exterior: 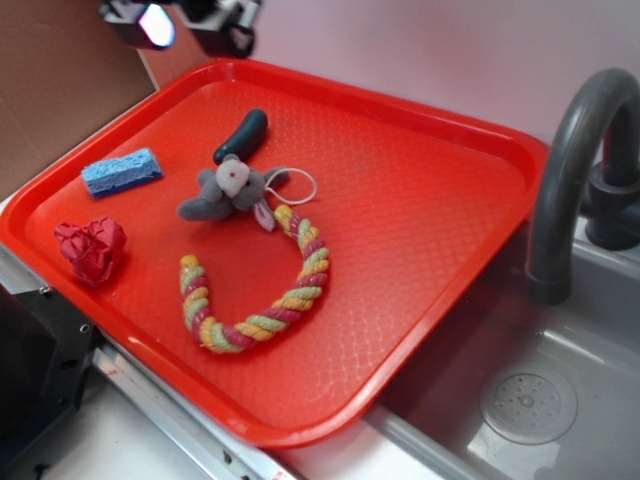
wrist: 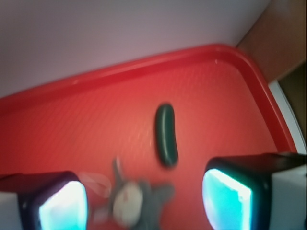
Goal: Grab the plastic pickle.
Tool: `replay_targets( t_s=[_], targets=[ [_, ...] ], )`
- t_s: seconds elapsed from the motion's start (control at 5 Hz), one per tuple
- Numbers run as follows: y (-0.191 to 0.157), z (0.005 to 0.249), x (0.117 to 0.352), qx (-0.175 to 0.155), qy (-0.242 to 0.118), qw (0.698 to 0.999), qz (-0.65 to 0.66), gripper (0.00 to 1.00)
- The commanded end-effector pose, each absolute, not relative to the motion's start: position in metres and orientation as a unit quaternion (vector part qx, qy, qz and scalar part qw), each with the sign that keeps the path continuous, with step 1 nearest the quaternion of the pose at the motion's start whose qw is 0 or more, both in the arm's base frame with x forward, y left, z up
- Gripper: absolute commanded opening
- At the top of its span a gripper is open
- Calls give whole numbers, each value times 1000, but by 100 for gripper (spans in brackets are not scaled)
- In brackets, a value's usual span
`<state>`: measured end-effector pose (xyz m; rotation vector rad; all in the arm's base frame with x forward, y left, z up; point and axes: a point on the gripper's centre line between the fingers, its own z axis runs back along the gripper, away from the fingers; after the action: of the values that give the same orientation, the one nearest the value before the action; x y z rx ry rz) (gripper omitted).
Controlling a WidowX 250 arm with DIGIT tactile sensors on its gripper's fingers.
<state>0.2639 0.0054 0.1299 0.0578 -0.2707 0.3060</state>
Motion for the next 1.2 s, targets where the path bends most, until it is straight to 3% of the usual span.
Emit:
replay_targets(
  t_s=[0.0,0.4,0.8,1.0],
  targets=[
    [33,89,297,13,-124,977,175,100],
    [60,52,304,-17,-97,976,196,100],
    [53,36,306,-52,-86,980,171,100],
    [51,29,305,-36,-76,982,170,0]
  ],
)
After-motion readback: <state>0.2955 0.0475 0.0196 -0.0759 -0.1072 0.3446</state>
